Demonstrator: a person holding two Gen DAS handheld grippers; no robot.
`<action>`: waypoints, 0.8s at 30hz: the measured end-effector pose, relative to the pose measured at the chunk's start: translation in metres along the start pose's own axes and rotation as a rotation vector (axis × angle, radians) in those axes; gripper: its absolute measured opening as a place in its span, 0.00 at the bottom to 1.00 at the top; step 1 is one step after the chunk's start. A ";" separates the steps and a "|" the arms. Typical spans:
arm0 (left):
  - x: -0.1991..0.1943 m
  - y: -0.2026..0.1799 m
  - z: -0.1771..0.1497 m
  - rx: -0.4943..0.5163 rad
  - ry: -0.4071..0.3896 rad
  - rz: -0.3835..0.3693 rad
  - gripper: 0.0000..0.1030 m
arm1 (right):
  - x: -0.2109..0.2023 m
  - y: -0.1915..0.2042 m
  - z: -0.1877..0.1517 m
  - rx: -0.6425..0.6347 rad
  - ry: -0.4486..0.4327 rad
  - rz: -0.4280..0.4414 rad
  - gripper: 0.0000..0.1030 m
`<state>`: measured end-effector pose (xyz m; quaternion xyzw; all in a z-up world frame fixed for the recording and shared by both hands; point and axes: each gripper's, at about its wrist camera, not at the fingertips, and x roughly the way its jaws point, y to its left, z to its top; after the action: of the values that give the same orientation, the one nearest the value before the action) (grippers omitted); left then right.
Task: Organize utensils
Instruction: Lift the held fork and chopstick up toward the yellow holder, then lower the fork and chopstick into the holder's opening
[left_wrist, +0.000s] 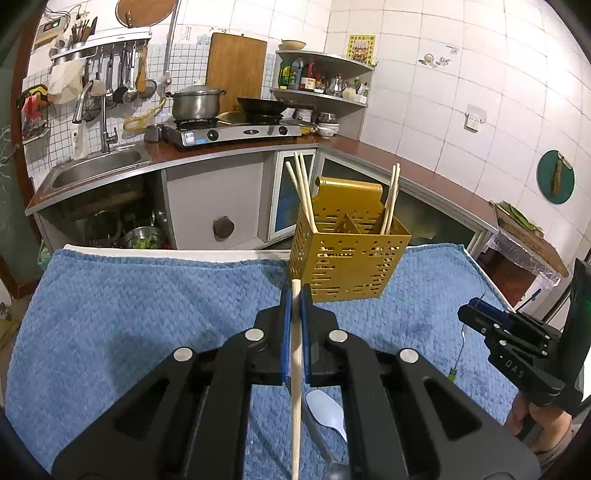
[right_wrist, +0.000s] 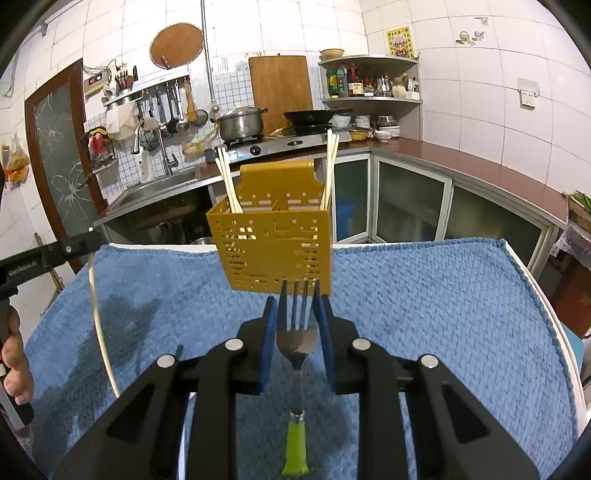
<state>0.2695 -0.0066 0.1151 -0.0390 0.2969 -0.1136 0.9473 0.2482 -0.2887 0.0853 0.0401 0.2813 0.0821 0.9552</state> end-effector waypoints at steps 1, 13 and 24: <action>-0.001 0.000 0.001 -0.001 -0.002 -0.001 0.03 | 0.000 0.001 0.001 -0.002 -0.003 -0.001 0.22; -0.006 -0.006 0.045 -0.004 -0.073 -0.019 0.03 | -0.002 0.000 0.042 -0.017 -0.065 -0.007 0.21; -0.014 -0.038 0.122 0.034 -0.169 -0.049 0.03 | -0.008 -0.004 0.132 -0.016 -0.168 -0.005 0.21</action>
<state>0.3209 -0.0389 0.2286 -0.0397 0.2127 -0.1379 0.9665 0.3135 -0.2983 0.1998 0.0386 0.1996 0.0781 0.9760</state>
